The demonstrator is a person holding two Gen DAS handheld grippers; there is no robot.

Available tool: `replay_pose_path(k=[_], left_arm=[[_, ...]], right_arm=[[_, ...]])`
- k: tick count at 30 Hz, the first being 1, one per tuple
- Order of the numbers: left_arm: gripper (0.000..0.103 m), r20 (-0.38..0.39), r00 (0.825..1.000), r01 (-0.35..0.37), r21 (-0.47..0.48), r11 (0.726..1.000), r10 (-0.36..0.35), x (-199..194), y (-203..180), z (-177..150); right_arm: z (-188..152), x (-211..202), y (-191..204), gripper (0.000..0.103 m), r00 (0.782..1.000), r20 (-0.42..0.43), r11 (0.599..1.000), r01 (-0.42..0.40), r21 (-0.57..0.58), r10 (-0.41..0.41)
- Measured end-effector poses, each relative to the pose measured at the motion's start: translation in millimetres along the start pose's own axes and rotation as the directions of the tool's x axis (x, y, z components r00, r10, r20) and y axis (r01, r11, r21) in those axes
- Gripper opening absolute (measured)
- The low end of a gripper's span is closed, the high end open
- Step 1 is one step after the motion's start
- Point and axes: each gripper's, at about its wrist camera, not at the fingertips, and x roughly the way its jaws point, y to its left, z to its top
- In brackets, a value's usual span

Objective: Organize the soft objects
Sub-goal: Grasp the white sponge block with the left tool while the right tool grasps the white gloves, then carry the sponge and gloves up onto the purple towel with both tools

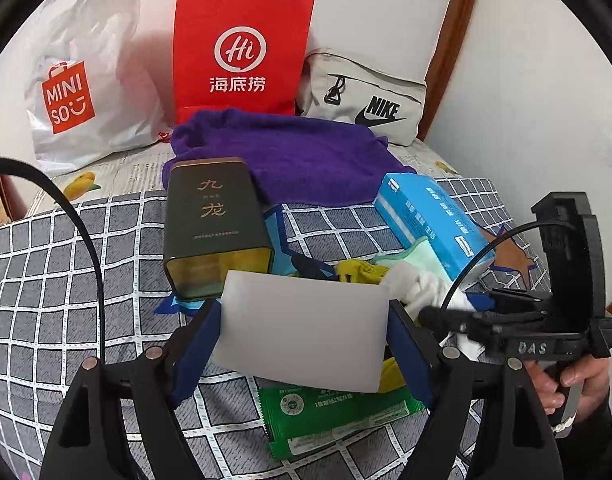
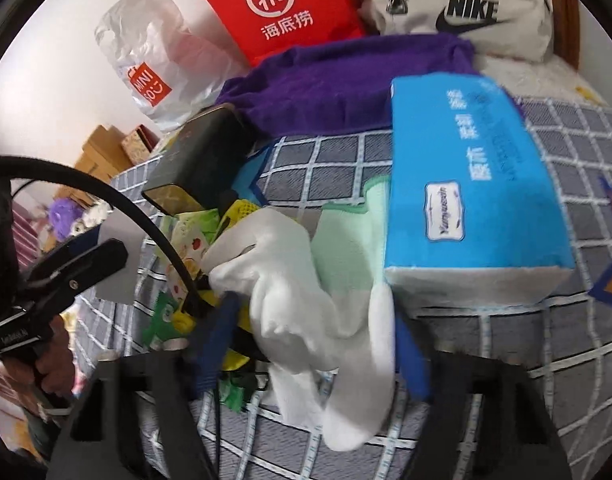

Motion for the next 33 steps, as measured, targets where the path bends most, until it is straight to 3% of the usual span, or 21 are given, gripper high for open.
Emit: replay_pose_path(k=[1,4,9,21,33], left_arm=[[0.080,-0.003,1.000,0.000,-0.001,1.000,0.000,0.4,-0.5,-0.3],[0.080,-0.004,1.000,0.005,-0.002,1.000,-0.005,0.3,-2.7,-0.4],[0.080,0.009,1.000,0.004,0.003,1.000,-0.004,-7.1,-8.3,0.7],[0.080,0.050,0.998,-0.047,-0.006,0.999,0.047,-40.9,-12.3,17.7],[0.080,0.057,0.991,-0.116,-0.041,0.992,0.119,-36.0,6.3,69.3]], right_arm=[[-0.5,-1.8,-0.2,0.039,1.000,0.011,1.000,-0.007,0.000,0.007],[-3.5,-11.8,-2.0,0.027,0.999,0.038,1.000,-0.018,0.005,0.018],[-11.8,-34.9,1.4,0.019,0.997,0.067,0.999,-0.026,-0.029,0.028],[-12.0,-90.3,15.7,0.017,0.985,0.167,0.994,-0.022,-0.103,0.039],[38.3,-113.3,-0.4,0.017,0.970,0.244,0.991,0.023,-0.134,0.011]])
